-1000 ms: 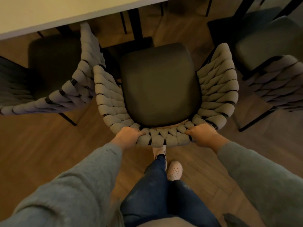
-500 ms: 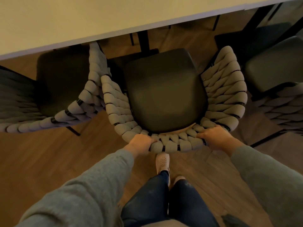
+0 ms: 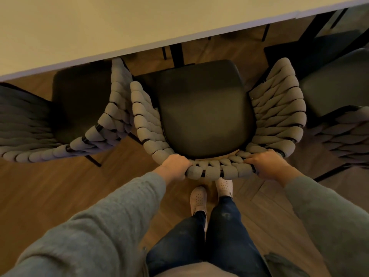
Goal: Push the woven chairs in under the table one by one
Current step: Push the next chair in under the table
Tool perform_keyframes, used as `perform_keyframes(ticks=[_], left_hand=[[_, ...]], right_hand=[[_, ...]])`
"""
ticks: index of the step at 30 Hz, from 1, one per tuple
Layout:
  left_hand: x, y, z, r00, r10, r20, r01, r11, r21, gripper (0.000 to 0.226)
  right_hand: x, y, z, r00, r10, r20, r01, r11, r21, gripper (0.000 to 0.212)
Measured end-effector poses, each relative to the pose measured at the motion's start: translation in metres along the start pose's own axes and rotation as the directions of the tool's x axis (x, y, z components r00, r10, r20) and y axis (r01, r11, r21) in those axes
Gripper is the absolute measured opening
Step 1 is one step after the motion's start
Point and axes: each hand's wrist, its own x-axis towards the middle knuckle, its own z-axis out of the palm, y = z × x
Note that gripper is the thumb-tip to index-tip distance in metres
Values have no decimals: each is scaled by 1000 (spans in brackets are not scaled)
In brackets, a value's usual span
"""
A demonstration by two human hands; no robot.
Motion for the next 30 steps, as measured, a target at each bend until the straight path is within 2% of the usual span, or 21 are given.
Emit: perform_keyframes(ticks=[8,14,22,30], left_hand=[[5,-33,-24,999,-44,-4,44,999,-11,29],[16,-56,-35,996,-92,-6,91,995,-28,30],[43,-86,-55,990,-132,-48,129,990,-52,30],[75,-116,-59,985,-173,-8,173,984,-50,31]], right_hand=[[28,-1,-22,1000,-10,-9,11,994,108,20],[54,5,-43,999,-27,-28,31,990,136,22],[90,30,-71,998,-56,-29,59,992,116,34],[129,47,-89,996,-83,12,82,995,57,23]])
